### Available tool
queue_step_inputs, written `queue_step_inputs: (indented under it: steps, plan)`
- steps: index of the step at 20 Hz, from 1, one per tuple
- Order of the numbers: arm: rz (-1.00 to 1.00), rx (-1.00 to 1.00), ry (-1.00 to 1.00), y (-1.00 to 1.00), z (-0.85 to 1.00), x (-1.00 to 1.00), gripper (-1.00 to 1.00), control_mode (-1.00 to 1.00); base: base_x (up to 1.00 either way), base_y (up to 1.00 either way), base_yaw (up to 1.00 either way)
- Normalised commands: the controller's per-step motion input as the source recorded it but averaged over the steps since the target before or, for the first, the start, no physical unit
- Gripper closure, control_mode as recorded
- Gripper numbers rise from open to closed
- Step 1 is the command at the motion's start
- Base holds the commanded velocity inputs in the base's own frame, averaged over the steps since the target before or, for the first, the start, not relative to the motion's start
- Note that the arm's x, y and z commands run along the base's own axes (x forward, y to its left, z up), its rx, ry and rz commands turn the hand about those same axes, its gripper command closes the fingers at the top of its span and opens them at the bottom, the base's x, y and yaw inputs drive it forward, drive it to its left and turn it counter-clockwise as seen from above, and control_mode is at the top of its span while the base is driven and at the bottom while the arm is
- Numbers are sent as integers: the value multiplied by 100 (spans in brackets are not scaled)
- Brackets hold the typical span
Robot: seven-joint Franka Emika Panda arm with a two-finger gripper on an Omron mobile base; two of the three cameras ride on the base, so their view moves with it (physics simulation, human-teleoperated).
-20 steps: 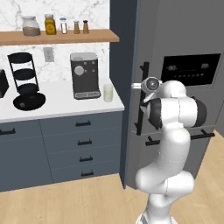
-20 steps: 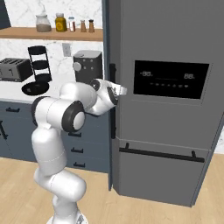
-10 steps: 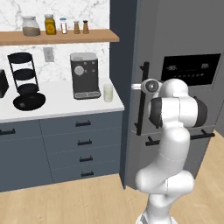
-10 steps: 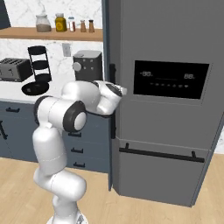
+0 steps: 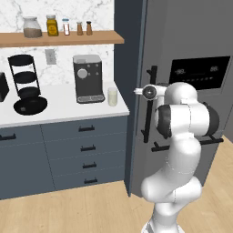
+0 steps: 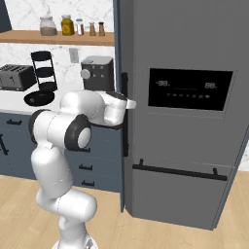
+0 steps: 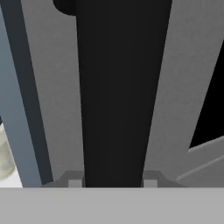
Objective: Grab a lemon wedge from the fridge and one ice cube from the ice bowl, and put them in the glass of lemonade.
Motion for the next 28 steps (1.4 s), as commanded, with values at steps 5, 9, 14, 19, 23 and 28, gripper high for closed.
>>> queue_step_inputs:
  steps: [5, 9, 14, 19, 23, 28]
  plan:
    - [-9, 2, 10, 0, 62, -10, 100, -100, 0, 0, 0]
    - [-7, 1, 6, 0, 72, -1, 100, -100, 0, 0, 0]
    - [-5, 1, 6, 0, 67, -5, 100, -100, 0, 0, 0]
    - [-5, 1, 3, 0, 63, -47, 100, -100, 0, 0, 0]
    - [-7, 1, 0, -1, 61, -91, 100, -100, 0, 0, 0]
    - [-8, 4, 0, -15, 60, -100, 100, -100, 0, 0, 0]
